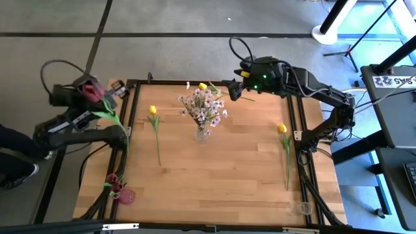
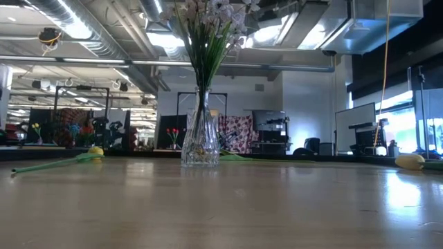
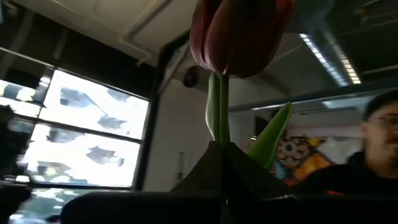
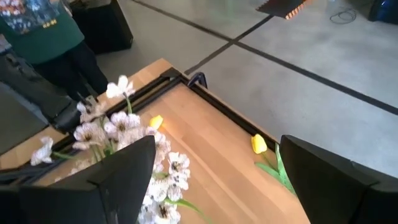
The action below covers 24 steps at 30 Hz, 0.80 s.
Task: Sort flowers into vase by color
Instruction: Put the red tulip into the transparent pink vase
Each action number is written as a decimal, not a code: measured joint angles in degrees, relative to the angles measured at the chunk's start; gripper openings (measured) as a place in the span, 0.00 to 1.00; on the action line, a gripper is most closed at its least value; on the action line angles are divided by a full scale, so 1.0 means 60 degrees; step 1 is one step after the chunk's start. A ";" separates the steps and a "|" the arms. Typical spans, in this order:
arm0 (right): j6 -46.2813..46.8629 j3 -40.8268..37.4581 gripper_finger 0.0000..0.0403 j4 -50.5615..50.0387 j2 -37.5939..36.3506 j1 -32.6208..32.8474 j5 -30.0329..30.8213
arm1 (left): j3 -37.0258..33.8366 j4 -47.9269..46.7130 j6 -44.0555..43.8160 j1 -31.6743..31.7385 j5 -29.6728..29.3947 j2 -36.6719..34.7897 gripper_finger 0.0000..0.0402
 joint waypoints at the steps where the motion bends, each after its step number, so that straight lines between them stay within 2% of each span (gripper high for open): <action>1: -0.0001 0.0000 0.85 -0.0059 0.0000 0.0000 -0.0064 | -0.0037 0.0019 0.0134 -0.0402 -0.0041 0.0070 0.00; 12: 0.0053 0.0000 0.85 -0.0406 -0.0004 0.0000 -0.0200 | -0.1187 -0.0338 0.2229 -0.4694 -0.2165 0.0038 0.00; 16: 0.0291 0.0000 0.85 -0.0410 -0.0004 0.0007 -0.0224 | -0.1345 -0.2050 0.2928 -0.5895 -0.2903 0.0045 0.00; 19: 0.0477 0.0000 0.85 -0.0416 -0.0004 0.0007 -0.0410 | -0.1345 -0.3540 0.3416 -0.6842 -0.3820 0.0052 0.00; 24: 0.0727 0.0000 0.85 -0.0417 -0.0004 0.0011 -0.0455 | -0.1345 -0.4097 0.4051 -0.8565 -0.5238 0.0196 0.00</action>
